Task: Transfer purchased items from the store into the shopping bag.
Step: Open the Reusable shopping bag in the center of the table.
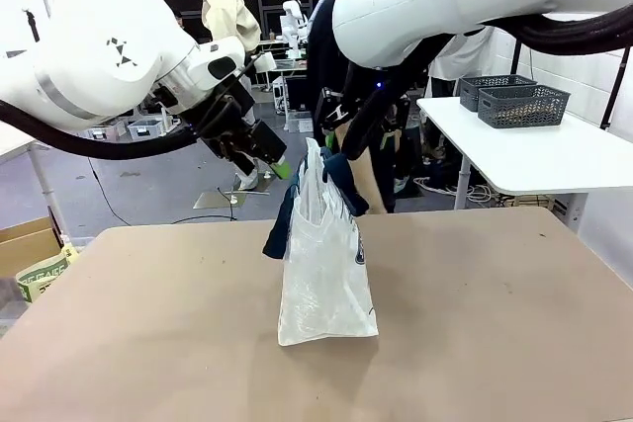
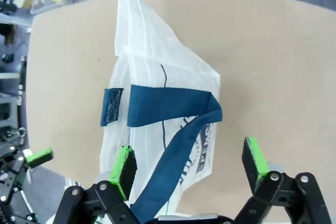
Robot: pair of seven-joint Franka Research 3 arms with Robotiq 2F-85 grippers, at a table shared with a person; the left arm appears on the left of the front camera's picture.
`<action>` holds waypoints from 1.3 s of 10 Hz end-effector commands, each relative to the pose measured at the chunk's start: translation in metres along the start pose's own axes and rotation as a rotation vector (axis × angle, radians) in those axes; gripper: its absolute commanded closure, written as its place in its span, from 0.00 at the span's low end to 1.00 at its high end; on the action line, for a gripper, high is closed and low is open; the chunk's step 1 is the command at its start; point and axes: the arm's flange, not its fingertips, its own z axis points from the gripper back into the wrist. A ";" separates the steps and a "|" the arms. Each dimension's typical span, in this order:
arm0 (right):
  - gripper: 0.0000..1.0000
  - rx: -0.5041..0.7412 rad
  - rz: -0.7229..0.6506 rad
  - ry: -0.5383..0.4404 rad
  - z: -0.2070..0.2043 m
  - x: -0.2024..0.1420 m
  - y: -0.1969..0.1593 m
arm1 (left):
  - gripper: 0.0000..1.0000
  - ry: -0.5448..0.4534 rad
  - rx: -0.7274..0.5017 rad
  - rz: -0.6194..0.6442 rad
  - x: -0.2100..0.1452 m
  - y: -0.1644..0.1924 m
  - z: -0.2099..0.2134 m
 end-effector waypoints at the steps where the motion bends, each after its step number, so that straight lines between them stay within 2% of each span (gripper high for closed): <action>1: 0.00 0.036 0.026 0.038 -0.002 -0.003 -0.001 | 0.00 0.001 -0.054 -0.011 0.004 0.003 0.000; 5: 0.00 0.039 0.075 0.094 -0.016 -0.020 0.009 | 0.00 0.007 -0.068 -0.014 0.004 -0.002 0.000; 9: 0.00 0.032 0.059 0.153 -0.039 -0.030 0.007 | 0.00 0.020 -0.072 -0.024 0.007 -0.008 -0.003; 10: 0.00 0.043 0.050 0.155 -0.042 -0.029 0.004 | 0.00 0.018 -0.090 -0.036 0.009 -0.010 -0.005; 11: 0.00 0.072 0.073 0.146 -0.043 -0.028 0.001 | 0.00 0.016 -0.039 -0.007 0.003 -0.008 -0.003; 12: 0.00 0.005 0.058 0.140 -0.040 -0.028 0.011 | 0.00 0.016 -0.039 -0.007 0.003 -0.008 -0.003; 13: 0.00 0.017 0.058 0.146 -0.042 -0.026 0.008 | 0.00 0.020 -0.045 -0.014 0.004 -0.012 -0.005</action>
